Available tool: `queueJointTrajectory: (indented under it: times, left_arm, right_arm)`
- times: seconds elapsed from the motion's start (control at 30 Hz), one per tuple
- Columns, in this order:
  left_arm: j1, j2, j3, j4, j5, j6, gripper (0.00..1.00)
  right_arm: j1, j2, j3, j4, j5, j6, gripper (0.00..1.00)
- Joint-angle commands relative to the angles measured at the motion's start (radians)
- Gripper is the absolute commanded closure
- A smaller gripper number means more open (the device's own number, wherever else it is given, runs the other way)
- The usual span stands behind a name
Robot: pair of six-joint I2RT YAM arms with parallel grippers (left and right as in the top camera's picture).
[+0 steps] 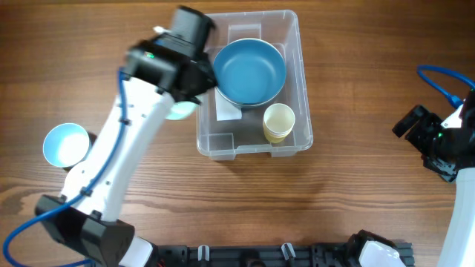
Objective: Pack container
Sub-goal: 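Carry the mint green bowl with the left gripper into the bin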
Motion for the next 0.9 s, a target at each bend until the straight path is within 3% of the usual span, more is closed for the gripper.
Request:
queueJointTrajectory:
  times: [0.0, 0.13, 0.6, 0.77, 0.87]
  left_arm:
    - [-0.177, 0.032, 0.008, -0.007, 0.005, -0.059, 0.96]
    - [-0.26, 0.102, 0.005, -0.026, 0.006, -0.113, 0.96]
    - [-0.266, 0.321, 0.005, 0.056, 0.006, -0.144, 0.95]
    - [-0.261, 0.327, 0.005, 0.048, 0.005, -0.136, 0.55]
    - [-0.23, 0.313, 0.006, 0.031, 0.005, -0.136, 0.53]
  right_arm:
    - [-0.004, 0.004, -0.002, 0.002, -0.009, -0.013, 0.0]
    - [-0.004, 0.004, -0.002, 0.002, -0.009, -0.012, 0.0]
    - [-0.004, 0.004, -0.002, -0.003, -0.009, -0.013, 0.0]
    - [-0.004, 0.004, -0.002, -0.002, -0.009, -0.013, 0.0]
    - [-0.004, 0.004, -0.002, -0.003, -0.009, -0.013, 0.0]
